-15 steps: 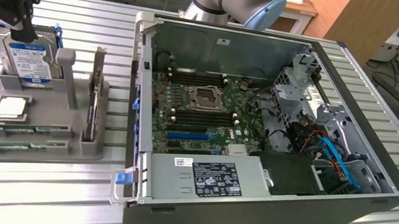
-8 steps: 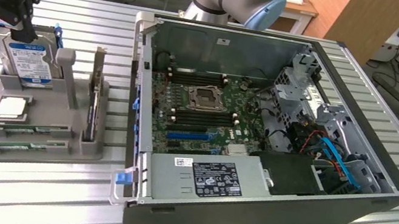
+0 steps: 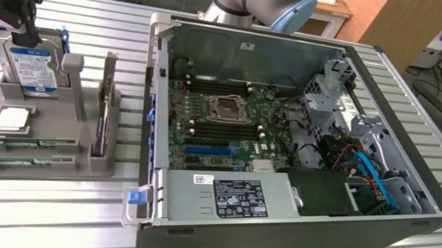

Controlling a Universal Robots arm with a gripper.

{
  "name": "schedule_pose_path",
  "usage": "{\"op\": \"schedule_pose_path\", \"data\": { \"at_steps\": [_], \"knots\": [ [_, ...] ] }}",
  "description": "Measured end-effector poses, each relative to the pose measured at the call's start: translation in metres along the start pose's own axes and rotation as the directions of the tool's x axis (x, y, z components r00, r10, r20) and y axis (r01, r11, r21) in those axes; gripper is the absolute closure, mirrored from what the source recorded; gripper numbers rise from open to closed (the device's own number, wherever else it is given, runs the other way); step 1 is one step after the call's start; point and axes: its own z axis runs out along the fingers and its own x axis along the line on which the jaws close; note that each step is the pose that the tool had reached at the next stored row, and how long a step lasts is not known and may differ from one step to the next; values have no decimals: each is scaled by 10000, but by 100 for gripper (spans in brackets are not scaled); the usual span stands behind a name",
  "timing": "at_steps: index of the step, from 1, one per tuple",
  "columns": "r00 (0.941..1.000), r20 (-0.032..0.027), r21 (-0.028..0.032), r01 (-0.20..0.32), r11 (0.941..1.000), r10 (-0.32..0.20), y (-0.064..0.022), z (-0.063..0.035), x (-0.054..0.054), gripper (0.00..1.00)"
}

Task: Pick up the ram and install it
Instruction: 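Pick up the ram and move it above insertion slot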

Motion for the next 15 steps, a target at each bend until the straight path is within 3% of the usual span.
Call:
{"op": "schedule_pose_path", "data": {
  "at_steps": [15],
  "knots": [
    [10000,0,0,9,10000,-9,0,0,0,91]
  ]
}}
